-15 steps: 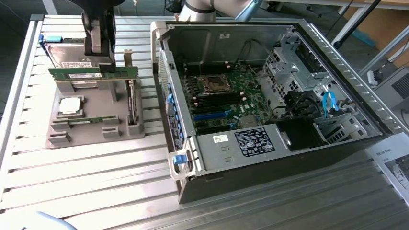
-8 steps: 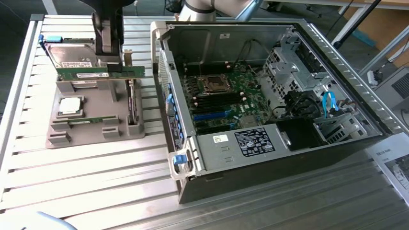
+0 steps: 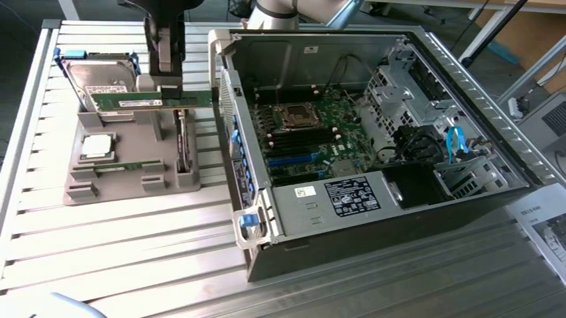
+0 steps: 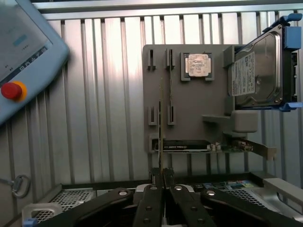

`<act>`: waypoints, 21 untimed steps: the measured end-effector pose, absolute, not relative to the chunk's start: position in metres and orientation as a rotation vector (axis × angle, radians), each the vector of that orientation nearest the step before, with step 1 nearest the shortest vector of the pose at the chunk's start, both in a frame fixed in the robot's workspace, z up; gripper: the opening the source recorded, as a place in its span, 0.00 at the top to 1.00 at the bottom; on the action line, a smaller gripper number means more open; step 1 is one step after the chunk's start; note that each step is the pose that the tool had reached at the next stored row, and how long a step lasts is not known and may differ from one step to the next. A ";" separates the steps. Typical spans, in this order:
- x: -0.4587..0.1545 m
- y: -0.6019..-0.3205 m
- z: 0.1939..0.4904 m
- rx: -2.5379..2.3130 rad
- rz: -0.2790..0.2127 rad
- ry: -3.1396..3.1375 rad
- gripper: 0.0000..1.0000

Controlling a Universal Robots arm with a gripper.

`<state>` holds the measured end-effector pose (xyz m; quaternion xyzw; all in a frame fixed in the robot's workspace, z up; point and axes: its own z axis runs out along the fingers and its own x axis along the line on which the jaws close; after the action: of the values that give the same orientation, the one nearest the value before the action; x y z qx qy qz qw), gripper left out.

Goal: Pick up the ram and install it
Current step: 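Pick up the ram and move it above insertion slot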

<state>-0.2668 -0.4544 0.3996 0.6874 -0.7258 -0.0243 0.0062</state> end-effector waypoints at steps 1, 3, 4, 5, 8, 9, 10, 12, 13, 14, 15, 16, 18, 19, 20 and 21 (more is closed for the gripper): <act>-0.265 -0.454 0.400 2.152 -0.076 -2.271 0.88; -0.261 -0.454 0.400 2.153 -0.076 -2.270 0.88; -0.259 -0.454 0.400 2.153 -0.076 -2.269 0.88; -0.257 -0.454 0.400 2.154 -0.076 -2.269 0.88; -0.251 -0.454 0.400 2.155 -0.076 -2.267 0.88; -0.249 -0.454 0.400 2.156 -0.076 -2.267 0.88; -0.247 -0.454 0.400 2.156 -0.076 -2.266 0.88; -0.243 -0.454 0.400 2.158 -0.076 -2.265 0.88; -0.241 -0.454 0.400 2.158 -0.076 -2.264 0.88; -0.239 -0.454 0.400 2.159 -0.076 -2.264 0.88; -0.237 -0.454 0.400 2.159 -0.076 -2.263 0.88; -0.235 -0.454 0.400 2.160 -0.076 -2.263 0.88; -0.229 -0.454 0.400 2.162 -0.076 -2.261 0.88; -0.227 -0.454 0.400 2.163 -0.076 -2.260 0.88; -0.225 -0.454 0.400 2.163 -0.076 -2.259 0.88; -0.223 -0.454 0.400 2.164 -0.076 -2.259 0.88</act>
<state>-0.2227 -0.4544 0.3996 0.6916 -0.7218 -0.0243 0.0063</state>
